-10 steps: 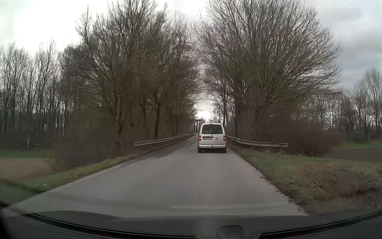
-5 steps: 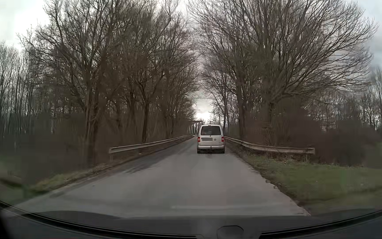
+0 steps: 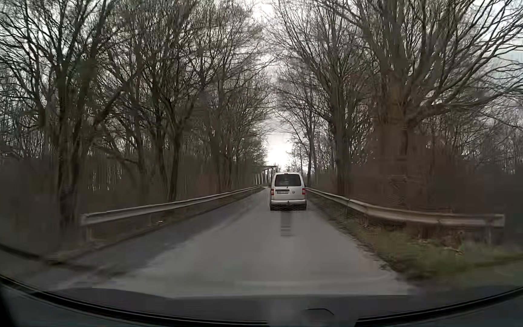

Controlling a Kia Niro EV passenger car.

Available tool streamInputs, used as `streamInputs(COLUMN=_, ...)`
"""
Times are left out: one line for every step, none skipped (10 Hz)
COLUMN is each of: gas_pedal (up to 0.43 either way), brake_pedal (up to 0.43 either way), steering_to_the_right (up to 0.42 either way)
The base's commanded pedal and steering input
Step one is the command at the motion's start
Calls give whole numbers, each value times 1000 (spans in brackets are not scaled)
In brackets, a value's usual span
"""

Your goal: Follow the waypoints while adhering to traffic rules and regulations

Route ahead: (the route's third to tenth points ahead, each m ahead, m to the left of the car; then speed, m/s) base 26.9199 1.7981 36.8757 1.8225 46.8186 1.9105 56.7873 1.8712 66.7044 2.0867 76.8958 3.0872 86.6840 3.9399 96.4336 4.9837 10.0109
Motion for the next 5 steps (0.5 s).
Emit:
streamInputs(gas_pedal=260, brake_pedal=0, steering_to_the_right=2)
streamInputs(gas_pedal=260, brake_pedal=0, steering_to_the_right=2)
streamInputs(gas_pedal=260, brake_pedal=0, steering_to_the_right=1)
streamInputs(gas_pedal=260, brake_pedal=0, steering_to_the_right=0)
streamInputs(gas_pedal=260, brake_pedal=0, steering_to_the_right=-1)
